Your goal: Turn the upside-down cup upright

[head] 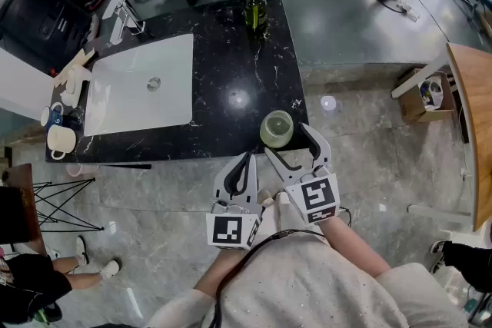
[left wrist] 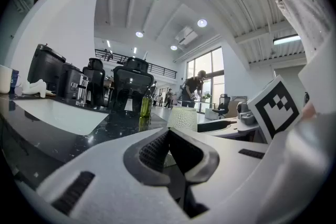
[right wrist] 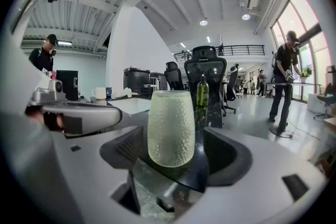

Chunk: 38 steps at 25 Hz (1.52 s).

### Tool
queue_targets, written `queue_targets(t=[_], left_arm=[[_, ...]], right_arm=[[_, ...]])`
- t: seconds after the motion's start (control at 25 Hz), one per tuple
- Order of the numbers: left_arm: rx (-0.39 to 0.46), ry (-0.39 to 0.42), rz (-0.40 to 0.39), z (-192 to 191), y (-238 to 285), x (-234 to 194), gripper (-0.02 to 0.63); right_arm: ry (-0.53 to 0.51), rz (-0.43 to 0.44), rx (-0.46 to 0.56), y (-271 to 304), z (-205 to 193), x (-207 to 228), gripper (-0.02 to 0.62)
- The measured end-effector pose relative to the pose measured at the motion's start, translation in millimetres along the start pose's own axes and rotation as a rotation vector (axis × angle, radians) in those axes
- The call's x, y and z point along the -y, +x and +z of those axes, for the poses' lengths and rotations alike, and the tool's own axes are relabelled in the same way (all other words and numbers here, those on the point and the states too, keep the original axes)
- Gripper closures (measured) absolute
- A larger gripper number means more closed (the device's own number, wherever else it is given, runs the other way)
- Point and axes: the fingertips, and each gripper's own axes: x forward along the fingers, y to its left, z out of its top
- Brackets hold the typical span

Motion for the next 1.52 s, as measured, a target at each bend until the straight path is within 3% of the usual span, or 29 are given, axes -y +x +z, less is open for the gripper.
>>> queue_targets(t=[0.32, 0.48, 0.76, 1.0, 1.24, 1.52], left_arm=[[0.019, -0.022, 0.024, -13, 1, -7, 0.601], [0.026, -0.028, 0.022, -18, 6, -7, 0.600], [0.020, -0.030, 0.026, -19, 9, -11, 0.600], [0.022, -0.030, 0.031, -19, 10, -15, 0.601], [0.019, -0.035, 0.054, -14, 5, -22, 0.601], [0.006, -0.035, 0.110, 0, -13, -37, 0.601]], right_arm=[[-0.098, -0.039, -0.031, 16, -5, -4, 0.259], [-0.199, -0.071, -0.076, 18, -9, -4, 0.259], [-0.179, -0.101, -0.144, 22, -14, 0, 0.261], [-0.139, -0.076, -0.122, 21, -11, 0, 0.262], [0.069, 0.038, -0.123, 9, -6, -10, 0.265], [0.728, 0.318, -0.122, 9, 2, -37, 0.265]])
